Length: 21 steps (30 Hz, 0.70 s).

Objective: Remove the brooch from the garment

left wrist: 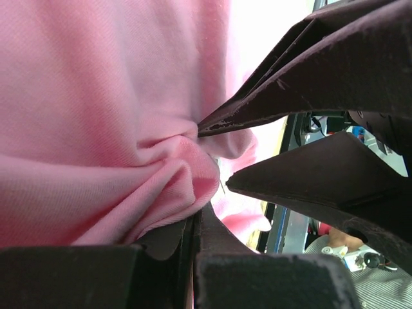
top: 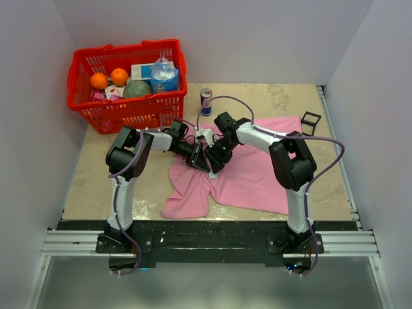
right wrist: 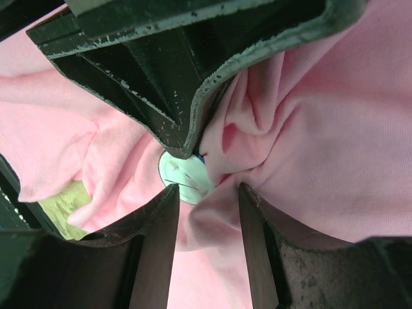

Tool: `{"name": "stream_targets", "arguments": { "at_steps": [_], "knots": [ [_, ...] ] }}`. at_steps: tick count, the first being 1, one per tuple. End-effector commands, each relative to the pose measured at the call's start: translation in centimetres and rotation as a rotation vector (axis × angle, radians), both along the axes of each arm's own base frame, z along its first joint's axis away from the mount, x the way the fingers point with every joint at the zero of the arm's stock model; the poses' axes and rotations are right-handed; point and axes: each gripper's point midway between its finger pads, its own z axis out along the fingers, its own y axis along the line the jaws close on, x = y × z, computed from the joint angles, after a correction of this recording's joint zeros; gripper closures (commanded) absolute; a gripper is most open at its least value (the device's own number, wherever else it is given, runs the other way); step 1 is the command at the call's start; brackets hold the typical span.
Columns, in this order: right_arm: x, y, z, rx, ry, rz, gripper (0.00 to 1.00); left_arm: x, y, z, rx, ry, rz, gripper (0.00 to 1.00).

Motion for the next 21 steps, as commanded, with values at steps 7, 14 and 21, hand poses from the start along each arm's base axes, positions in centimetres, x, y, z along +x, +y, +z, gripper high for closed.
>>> {"name": "stream_targets", "arguments": {
  "at_steps": [7, 14, 21],
  "knots": [
    [-2.3, 0.4, -2.2, -0.091, 0.015, 0.052, 0.54, 1.4, 0.4, -2.4, 0.053, -0.059, 0.017, 1.0],
    [-2.2, 0.6, -2.5, -0.104, 0.008, 0.047, 0.54, 1.3, 0.4, -2.5, 0.05, -0.053, 0.015, 1.0],
    [-3.1, 2.0, 1.5, 0.117, 0.097, 0.118, 0.42, 1.2, 0.4, -2.6, 0.044, -0.047, 0.011, 1.0]
  ]
}}
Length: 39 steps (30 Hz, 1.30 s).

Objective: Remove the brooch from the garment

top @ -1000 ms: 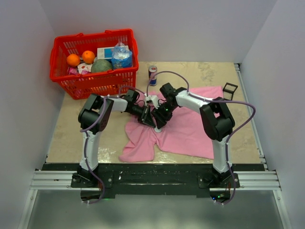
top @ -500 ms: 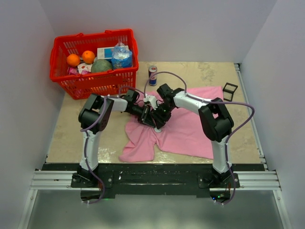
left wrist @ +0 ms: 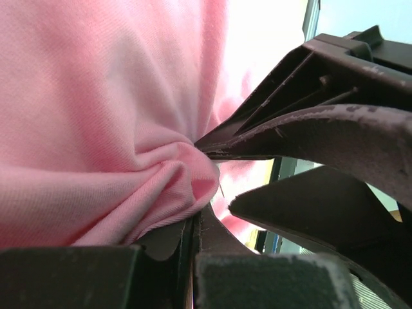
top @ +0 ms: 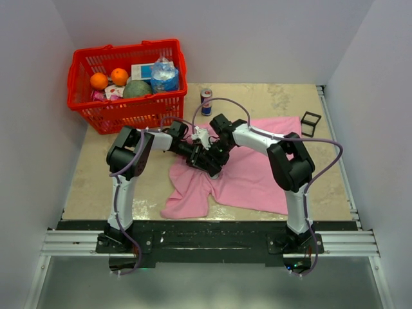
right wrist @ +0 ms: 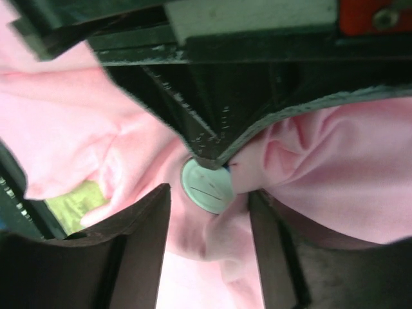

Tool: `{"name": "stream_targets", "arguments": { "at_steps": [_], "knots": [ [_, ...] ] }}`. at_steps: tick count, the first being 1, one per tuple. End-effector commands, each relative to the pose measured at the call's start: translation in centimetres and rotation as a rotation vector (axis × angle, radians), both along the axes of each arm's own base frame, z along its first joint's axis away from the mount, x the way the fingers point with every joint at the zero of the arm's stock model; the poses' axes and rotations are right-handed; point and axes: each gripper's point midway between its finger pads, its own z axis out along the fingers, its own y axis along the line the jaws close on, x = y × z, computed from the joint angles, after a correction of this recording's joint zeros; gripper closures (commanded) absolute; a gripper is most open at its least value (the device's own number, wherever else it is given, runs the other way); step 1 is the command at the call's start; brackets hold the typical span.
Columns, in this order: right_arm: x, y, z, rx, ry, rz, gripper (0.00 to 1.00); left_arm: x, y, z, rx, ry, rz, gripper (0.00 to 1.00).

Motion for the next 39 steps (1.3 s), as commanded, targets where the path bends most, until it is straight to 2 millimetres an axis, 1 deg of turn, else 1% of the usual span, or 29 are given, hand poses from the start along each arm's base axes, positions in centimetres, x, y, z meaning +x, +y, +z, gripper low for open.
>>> {"name": "stream_targets", "arguments": {
  "at_steps": [1, 3, 6, 12, 14, 18, 23, 27, 32, 39],
  "knots": [
    [-2.0, 1.1, 1.8, 0.143, 0.121, 0.073, 0.39, 1.1, 0.4, -2.7, 0.065, -0.055, 0.017, 1.0],
    [-2.4, 1.1, 2.1, 0.16, 0.153, 0.079, 0.38, 1.1, 0.4, -2.7, 0.063, -0.053, 0.016, 1.0],
    [-2.0, 0.7, 1.9, 0.152, 0.155, 0.061, 0.39, 1.1, 0.3, -2.7, 0.06, -0.048, 0.014, 1.0],
    [-0.1, -0.6, 0.2, 0.045, 0.084, -0.009, 0.47, 0.9, 0.3, -2.6, 0.061, -0.051, 0.012, 1.0],
    [0.2, -0.8, -0.3, 0.027, 0.072, -0.019, 0.5, 1.0, 0.3, -2.6, 0.062, -0.055, 0.014, 1.0],
    [0.7, -1.2, -0.9, -0.005, 0.054, -0.038, 0.53, 0.9, 0.3, -2.6, 0.063, -0.054, 0.012, 1.0],
    [0.6, -1.4, -1.3, -0.016, 0.055, -0.048, 0.55, 0.9, 0.3, -2.7, 0.064, -0.053, 0.014, 1.0],
    [0.5, -2.0, -2.0, -0.049, 0.05, -0.053, 0.57, 0.9, 0.3, -2.7, 0.064, -0.053, 0.014, 1.0],
    [1.2, -2.4, -2.4, -0.084, 0.015, -0.062, 0.59, 0.9, 0.3, -2.7, 0.064, -0.053, 0.015, 1.0],
    [0.7, -2.0, -2.8, -0.113, -0.008, -0.041, 0.6, 0.8, 0.3, -2.8, 0.06, -0.042, 0.013, 1.0]
  ]
}}
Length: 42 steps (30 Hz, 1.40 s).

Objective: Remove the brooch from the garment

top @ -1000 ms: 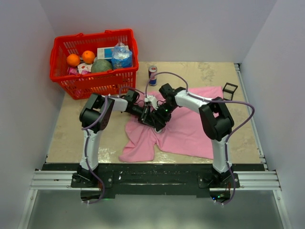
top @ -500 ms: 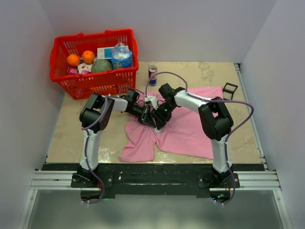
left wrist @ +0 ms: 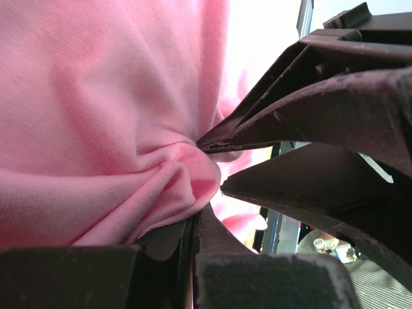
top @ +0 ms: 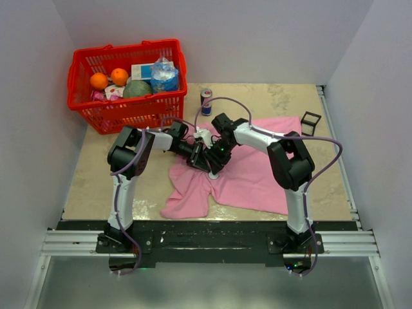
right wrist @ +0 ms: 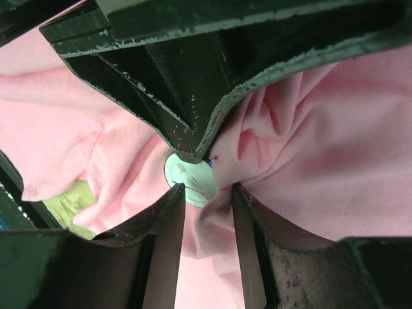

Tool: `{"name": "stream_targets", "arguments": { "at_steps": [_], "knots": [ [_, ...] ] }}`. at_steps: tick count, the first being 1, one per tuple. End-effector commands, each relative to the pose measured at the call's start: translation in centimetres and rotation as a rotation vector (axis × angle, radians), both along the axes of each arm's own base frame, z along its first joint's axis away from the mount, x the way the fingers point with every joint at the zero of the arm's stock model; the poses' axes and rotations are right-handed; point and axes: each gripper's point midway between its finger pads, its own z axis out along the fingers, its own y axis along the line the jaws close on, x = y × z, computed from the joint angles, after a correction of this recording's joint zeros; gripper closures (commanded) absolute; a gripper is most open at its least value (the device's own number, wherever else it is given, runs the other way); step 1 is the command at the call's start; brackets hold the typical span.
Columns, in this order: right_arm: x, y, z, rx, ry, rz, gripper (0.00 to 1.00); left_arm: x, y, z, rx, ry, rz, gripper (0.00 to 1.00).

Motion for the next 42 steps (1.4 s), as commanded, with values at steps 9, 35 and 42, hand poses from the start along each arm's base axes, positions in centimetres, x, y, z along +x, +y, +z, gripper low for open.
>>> {"name": "stream_targets", "arguments": {
  "at_steps": [9, 35, 42],
  "knots": [
    [-0.2, -1.5, -2.7, -0.15, -0.069, 0.011, 0.61, 0.8, 0.3, -2.8, 0.064, -0.038, 0.019, 1.0],
    [1.0, -1.0, -4.0, -0.257, -0.176, -0.006, 0.62, 0.3, 0.1, -2.8, 0.044, -0.014, 0.009, 1.0],
    [2.0, -1.5, -4.0, -0.298, -0.225, -0.042, 0.62, 0.1, 0.1, -2.9, 0.041, -0.008, 0.005, 1.0]
  ]
}}
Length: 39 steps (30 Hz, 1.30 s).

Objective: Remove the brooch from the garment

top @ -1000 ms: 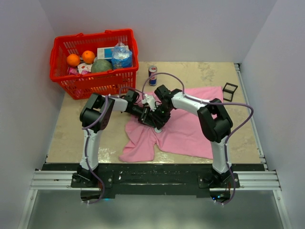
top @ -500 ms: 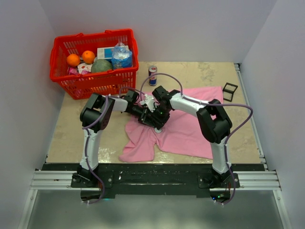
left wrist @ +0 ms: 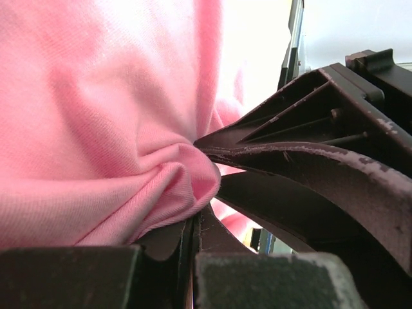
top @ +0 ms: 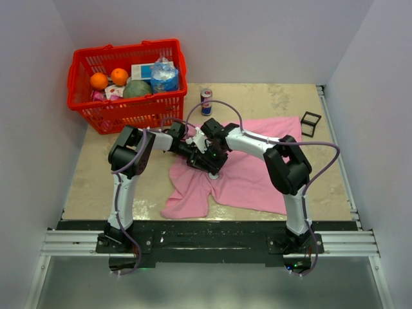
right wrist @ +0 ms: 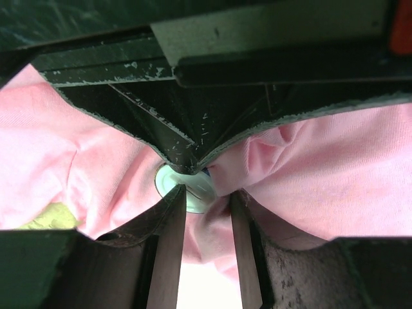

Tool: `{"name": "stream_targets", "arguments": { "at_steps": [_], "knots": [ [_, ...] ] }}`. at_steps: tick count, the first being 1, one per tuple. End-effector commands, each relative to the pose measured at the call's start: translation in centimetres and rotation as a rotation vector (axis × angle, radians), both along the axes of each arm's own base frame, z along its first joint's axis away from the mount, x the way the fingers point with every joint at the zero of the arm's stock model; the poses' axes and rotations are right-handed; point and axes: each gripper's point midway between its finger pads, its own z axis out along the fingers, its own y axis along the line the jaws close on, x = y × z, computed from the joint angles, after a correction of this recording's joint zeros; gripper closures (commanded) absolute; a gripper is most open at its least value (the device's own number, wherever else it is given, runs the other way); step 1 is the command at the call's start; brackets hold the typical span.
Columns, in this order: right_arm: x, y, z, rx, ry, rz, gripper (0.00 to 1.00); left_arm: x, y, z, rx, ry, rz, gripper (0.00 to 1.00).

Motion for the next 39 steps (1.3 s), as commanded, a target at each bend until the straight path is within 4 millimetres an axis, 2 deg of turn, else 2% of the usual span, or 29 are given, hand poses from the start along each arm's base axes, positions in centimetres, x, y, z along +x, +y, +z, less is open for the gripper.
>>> {"name": "stream_targets", "arguments": {
  "at_steps": [1, 9, 18, 22, 29, 36, 39],
  "knots": [
    [2.1, -1.6, -3.4, -0.112, -0.087, -0.046, 0.62, 0.2, 0.2, -2.8, 0.072, -0.028, 0.014, 1.0],
    [4.1, -2.2, -3.0, -0.162, -0.179, -0.112, 0.65, -0.3, 0.0, -2.9, 0.069, -0.023, 0.0, 1.0],
    [4.9, -1.9, -2.1, -0.147, -0.212, -0.173, 0.66, -0.4, 0.0, -3.1, 0.065, -0.015, -0.004, 1.0],
    [5.3, -2.3, -1.8, -0.16, -0.239, -0.212, 0.72, -0.4, -0.1, -3.0, 0.057, -0.008, -0.008, 1.0],
    [5.2, -2.7, -1.7, -0.164, -0.246, -0.236, 0.75, -0.4, 0.0, -3.4, 0.054, 0.009, -0.005, 1.0],
    [4.7, -1.4, -2.3, -0.127, -0.201, -0.214, 0.75, -0.5, 0.0, -3.3, 0.055, 0.01, -0.004, 1.0],
    [4.7, -1.2, -1.7, -0.114, -0.198, -0.217, 0.76, -0.5, 0.0, -3.3, 0.057, 0.009, -0.006, 1.0]
  ]
}}
